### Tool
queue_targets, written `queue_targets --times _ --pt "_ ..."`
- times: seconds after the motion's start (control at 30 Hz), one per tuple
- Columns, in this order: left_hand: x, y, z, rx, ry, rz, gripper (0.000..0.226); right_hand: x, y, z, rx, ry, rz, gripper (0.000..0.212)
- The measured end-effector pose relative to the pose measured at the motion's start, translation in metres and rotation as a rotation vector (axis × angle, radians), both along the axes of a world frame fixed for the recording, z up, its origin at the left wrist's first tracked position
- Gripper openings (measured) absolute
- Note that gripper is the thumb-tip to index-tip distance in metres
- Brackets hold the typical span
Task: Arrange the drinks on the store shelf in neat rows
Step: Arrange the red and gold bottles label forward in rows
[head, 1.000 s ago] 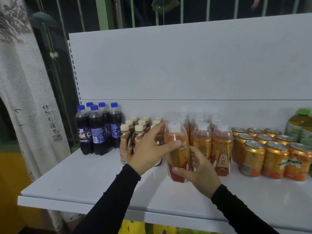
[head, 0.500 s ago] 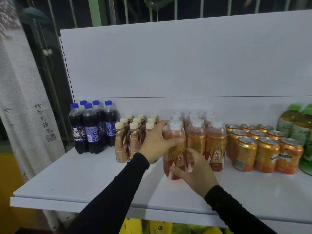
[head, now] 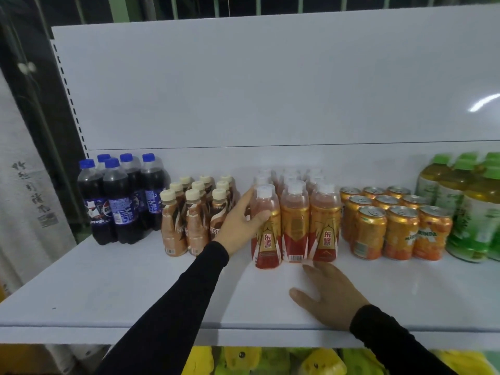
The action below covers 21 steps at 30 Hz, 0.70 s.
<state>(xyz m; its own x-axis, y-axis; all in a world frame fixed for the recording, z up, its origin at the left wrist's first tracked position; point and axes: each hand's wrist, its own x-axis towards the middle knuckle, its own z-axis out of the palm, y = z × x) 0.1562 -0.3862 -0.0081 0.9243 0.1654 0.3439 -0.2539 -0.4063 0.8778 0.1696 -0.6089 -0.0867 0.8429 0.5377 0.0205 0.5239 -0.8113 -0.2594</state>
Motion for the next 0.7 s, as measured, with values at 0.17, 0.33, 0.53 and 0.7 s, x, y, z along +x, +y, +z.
queue_targets --times 0.17,0.33,0.53,0.7 --pt "-0.009 -0.009 -0.045 0.096 -0.014 0.105 0.071 0.001 0.001 -0.003 -0.059 -0.006 -0.015 0.094" --pt "-0.012 -0.007 -0.073 0.060 0.055 0.154 0.069 0.001 -0.001 -0.005 -0.070 0.005 -0.030 0.143" --pt "-0.005 -0.006 -0.067 0.063 0.105 0.135 0.072 -0.001 -0.001 -0.004 -0.074 0.025 -0.034 0.142" --pt "-0.002 -0.005 -0.065 0.106 0.130 0.134 0.074 -0.002 0.000 -0.003 -0.084 0.031 -0.032 0.110"
